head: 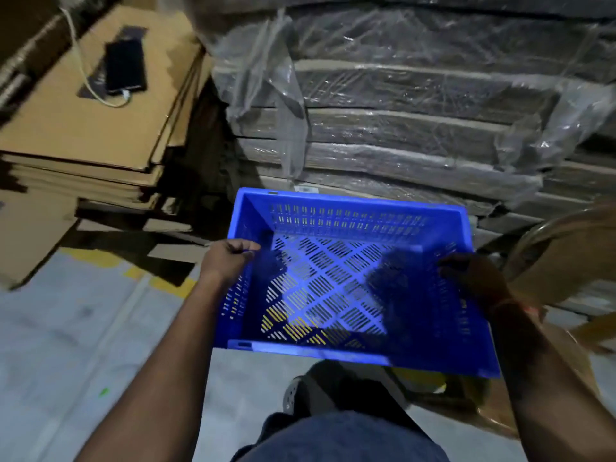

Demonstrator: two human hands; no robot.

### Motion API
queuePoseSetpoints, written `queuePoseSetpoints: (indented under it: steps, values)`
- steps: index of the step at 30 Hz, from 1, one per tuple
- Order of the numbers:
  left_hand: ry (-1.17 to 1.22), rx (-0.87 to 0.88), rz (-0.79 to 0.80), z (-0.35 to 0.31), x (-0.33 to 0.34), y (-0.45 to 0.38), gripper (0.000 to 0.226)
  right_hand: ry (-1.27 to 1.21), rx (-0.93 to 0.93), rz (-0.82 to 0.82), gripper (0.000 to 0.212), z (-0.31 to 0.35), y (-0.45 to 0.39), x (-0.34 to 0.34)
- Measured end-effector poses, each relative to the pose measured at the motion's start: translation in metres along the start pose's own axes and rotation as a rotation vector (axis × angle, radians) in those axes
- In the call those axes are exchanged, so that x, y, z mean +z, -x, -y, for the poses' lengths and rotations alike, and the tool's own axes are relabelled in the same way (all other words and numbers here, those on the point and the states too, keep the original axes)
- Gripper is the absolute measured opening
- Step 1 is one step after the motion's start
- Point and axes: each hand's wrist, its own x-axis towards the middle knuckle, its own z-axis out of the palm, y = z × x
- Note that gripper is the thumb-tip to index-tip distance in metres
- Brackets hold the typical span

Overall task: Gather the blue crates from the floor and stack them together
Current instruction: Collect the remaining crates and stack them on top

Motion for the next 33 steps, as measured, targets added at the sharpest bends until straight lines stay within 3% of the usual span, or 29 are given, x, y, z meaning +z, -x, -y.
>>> queuePoseSetpoints:
  steps: [7,12,19,24,33]
  values:
    - [0.053,-0.138,-0.180,-0.005,-0.001,0.063,0.009,-0.027,-0.116,0.182,0.006,0.021,-0.021,-0.015]
    - [0.061,-0.186,-0.314,-0.008,0.007,0.121,0.012,0.047,-0.256,0.323,0.019,0.045,-0.053,-0.026]
    - [0.211,-0.295,-0.571,0.005,0.011,0.213,0.018,0.069,-0.383,0.422,0.008,0.111,-0.069,-0.010]
    - [0.218,-0.360,-0.739,0.018,0.003,0.283,0.012,0.107,-0.519,0.544,0.016,0.151,-0.051,0.019]
    - [0.290,-0.506,-0.985,0.047,0.014,0.424,0.007,0.129,-0.692,0.761,0.007,0.195,0.029,0.073]
